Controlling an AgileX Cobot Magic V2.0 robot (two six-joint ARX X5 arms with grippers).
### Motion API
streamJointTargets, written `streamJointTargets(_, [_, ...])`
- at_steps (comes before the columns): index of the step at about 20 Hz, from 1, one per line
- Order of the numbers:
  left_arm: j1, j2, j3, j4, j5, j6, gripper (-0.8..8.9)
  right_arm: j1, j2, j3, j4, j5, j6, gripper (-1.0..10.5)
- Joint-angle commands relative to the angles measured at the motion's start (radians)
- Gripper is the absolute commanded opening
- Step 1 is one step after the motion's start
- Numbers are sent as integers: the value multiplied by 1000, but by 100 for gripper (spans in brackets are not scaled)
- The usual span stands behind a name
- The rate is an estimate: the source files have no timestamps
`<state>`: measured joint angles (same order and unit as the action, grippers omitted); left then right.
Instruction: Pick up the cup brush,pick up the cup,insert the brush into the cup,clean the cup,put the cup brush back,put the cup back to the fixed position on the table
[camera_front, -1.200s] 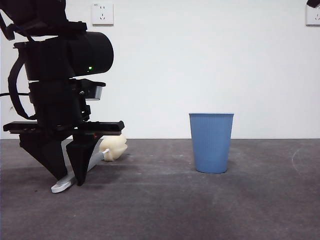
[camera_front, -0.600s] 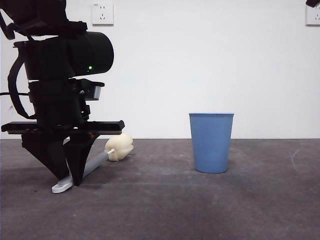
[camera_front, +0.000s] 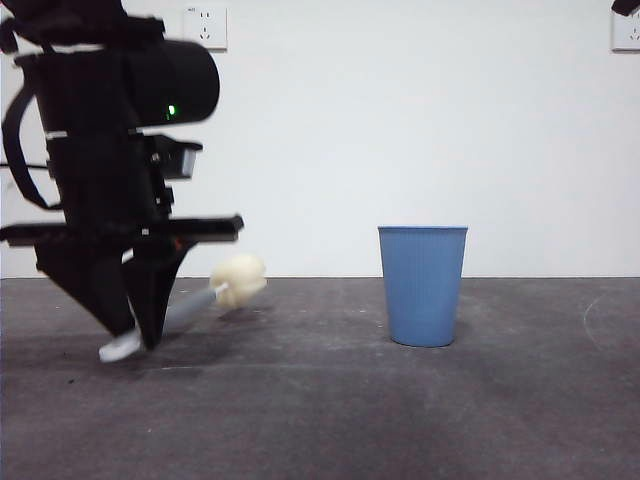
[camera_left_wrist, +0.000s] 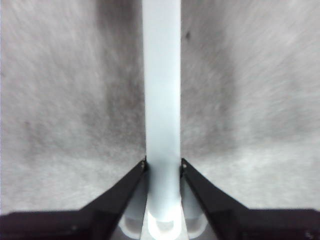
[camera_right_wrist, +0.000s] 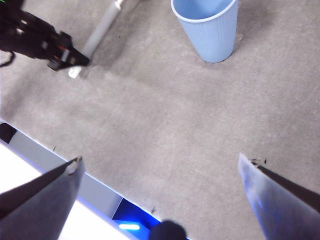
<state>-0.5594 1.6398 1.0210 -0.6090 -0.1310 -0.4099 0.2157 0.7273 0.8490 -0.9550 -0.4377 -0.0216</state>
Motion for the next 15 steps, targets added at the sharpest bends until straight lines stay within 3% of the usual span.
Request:
streamJointTargets(1, [-2, -43, -6, -4, 2, 22, -8, 2, 0, 3, 4, 1, 5, 566])
streamJointTargets(5, [-2, -146, -6, -41, 5, 100, -8, 2, 45, -3, 63, -3, 2, 566])
streamJointTargets(15, [-2, -534, -6, -185, 34, 235, -8, 63, 339, -166, 644, -6, 51, 567])
